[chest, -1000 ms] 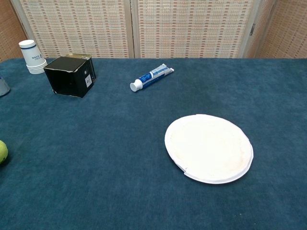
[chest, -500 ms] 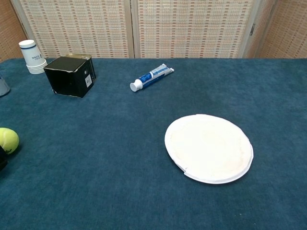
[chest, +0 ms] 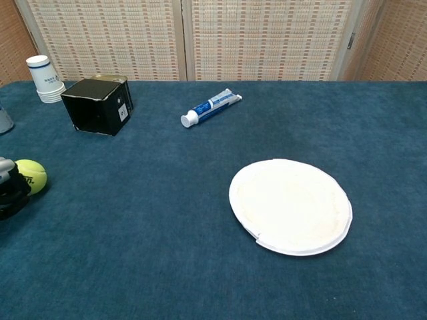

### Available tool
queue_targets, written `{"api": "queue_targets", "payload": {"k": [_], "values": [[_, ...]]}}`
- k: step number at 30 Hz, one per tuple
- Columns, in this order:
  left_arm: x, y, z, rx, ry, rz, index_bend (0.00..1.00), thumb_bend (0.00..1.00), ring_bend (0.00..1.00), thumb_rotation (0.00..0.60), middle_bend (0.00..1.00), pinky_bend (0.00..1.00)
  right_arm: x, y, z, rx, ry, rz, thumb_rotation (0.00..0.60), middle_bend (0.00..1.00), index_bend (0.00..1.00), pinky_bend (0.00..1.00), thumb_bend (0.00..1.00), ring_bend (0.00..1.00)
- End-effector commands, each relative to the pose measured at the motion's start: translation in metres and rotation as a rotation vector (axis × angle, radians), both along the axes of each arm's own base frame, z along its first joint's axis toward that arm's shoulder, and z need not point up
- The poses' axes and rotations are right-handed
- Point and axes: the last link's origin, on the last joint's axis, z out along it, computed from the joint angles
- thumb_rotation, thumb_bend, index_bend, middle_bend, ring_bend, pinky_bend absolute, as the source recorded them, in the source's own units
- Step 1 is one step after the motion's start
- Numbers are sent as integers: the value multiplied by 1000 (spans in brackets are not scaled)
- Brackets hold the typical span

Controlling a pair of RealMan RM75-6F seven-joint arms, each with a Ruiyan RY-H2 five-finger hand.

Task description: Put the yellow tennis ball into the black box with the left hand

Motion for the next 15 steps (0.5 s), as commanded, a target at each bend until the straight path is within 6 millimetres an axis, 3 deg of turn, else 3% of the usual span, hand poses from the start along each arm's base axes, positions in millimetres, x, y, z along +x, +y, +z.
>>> {"api": "queue_targets", "payload": {"k": [1,15], "values": [[1,9,-2,-8,8,5,1000,689,1000,600,1000,1000,0,-1,-1,0,3,-1,522,0,64,0,0,0],[10,54,-8,-33,34,8,1000,693,1000,600,1000,1000,1,-8,-10,14,32,-14,521,0,65,0,0,0]]}}
